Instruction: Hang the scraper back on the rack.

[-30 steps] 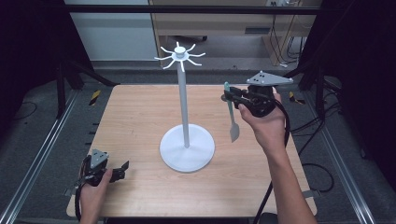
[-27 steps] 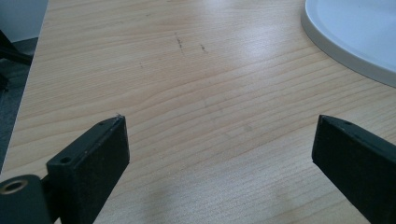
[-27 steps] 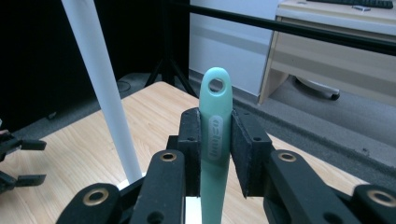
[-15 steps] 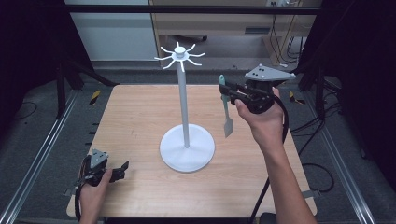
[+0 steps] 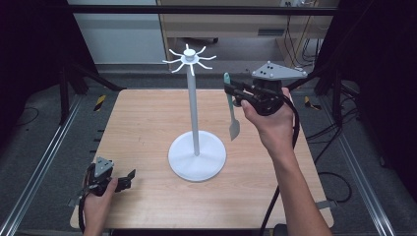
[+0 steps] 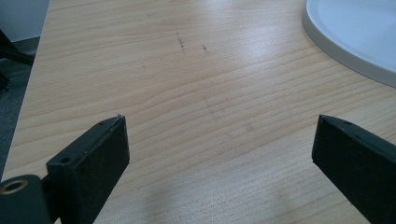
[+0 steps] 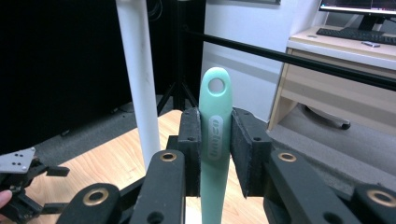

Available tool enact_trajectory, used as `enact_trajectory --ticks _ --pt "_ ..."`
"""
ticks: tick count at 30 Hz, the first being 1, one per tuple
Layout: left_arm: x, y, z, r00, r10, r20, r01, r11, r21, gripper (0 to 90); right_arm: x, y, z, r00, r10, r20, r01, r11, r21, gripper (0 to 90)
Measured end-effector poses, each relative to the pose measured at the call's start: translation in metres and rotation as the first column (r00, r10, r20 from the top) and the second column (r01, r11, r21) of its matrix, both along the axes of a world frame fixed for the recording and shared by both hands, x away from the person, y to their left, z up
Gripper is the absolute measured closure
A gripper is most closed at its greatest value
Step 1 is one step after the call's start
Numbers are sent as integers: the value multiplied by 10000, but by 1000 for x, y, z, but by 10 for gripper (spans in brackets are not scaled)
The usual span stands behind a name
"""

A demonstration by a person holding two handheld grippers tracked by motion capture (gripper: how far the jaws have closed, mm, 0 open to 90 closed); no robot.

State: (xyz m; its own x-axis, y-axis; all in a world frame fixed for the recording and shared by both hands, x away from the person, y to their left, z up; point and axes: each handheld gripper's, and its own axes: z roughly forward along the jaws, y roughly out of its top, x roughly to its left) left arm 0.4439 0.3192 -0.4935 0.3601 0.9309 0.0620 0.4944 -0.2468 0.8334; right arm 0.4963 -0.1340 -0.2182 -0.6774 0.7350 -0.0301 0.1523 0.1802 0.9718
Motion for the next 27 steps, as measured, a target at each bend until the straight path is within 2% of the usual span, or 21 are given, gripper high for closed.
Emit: enact_trajectory --ticks 17,27 --pt "0 -1 0 10000 -8 -28 8 10000 -11 36 -7 10 14 9986 396 358 -407 9987 301 745" --pt "0 -1 0 10000 -10 -30 10 10000 -27 36 -14 14 26 9962 591 634 -607 9979 244 745"
